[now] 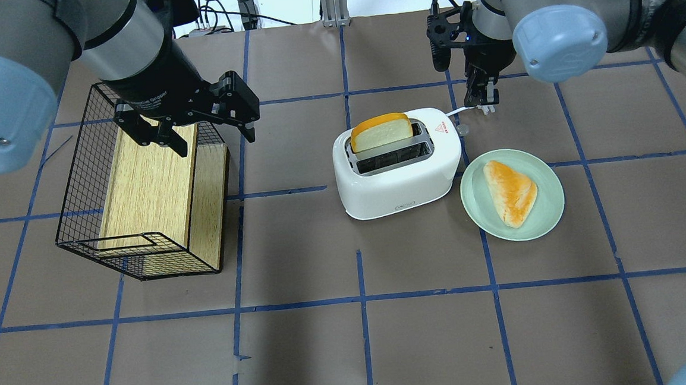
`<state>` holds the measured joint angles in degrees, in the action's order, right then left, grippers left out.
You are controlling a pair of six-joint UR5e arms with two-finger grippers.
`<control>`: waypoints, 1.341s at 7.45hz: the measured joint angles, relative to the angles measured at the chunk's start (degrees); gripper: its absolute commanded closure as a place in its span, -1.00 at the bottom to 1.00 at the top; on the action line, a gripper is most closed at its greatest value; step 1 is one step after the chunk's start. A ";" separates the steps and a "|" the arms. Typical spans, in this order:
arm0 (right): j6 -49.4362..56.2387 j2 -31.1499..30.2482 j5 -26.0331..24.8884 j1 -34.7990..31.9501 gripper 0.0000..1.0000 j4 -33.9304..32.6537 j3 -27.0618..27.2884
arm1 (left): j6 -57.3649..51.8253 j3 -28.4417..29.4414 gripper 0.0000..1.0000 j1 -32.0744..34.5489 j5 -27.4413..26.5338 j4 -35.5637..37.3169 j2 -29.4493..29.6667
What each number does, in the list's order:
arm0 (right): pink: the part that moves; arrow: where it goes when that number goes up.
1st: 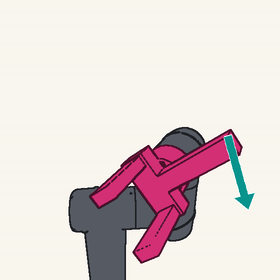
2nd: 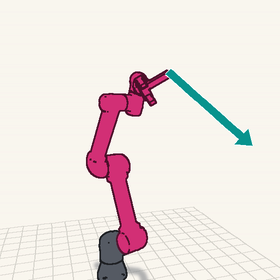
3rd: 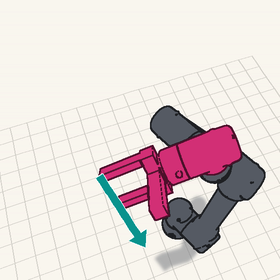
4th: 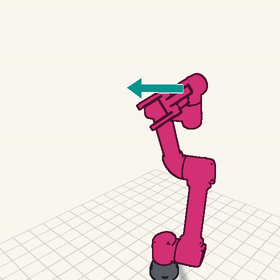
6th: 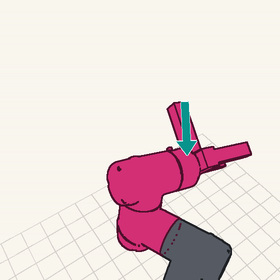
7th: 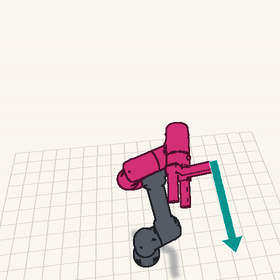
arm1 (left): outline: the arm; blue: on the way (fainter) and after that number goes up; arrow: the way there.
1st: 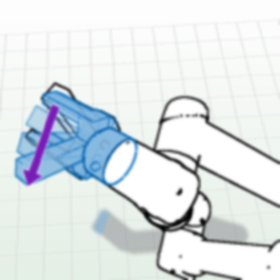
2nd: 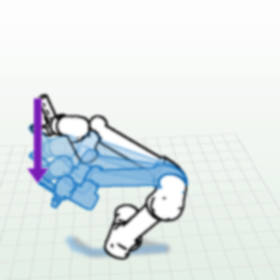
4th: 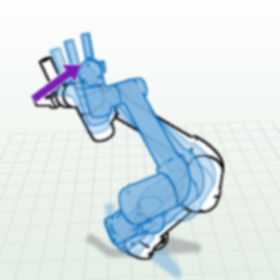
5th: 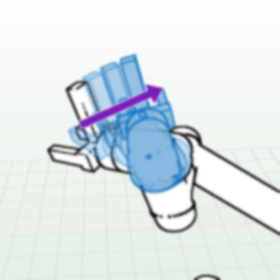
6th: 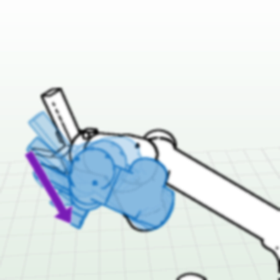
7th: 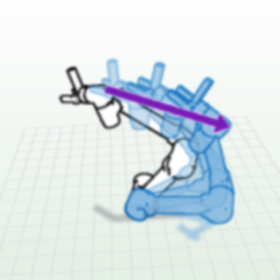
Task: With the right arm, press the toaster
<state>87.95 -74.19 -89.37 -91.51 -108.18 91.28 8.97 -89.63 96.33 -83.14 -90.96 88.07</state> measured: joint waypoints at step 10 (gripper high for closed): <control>2.74 2.09 0.00 -0.17 0.71 -12.31 8.61 | 0.00 -0.02 -1.00 0.00 0.00 0.00 0.00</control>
<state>90.68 -72.10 -89.37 -91.68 -120.49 99.89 8.96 -89.65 96.33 -83.14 -90.97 88.07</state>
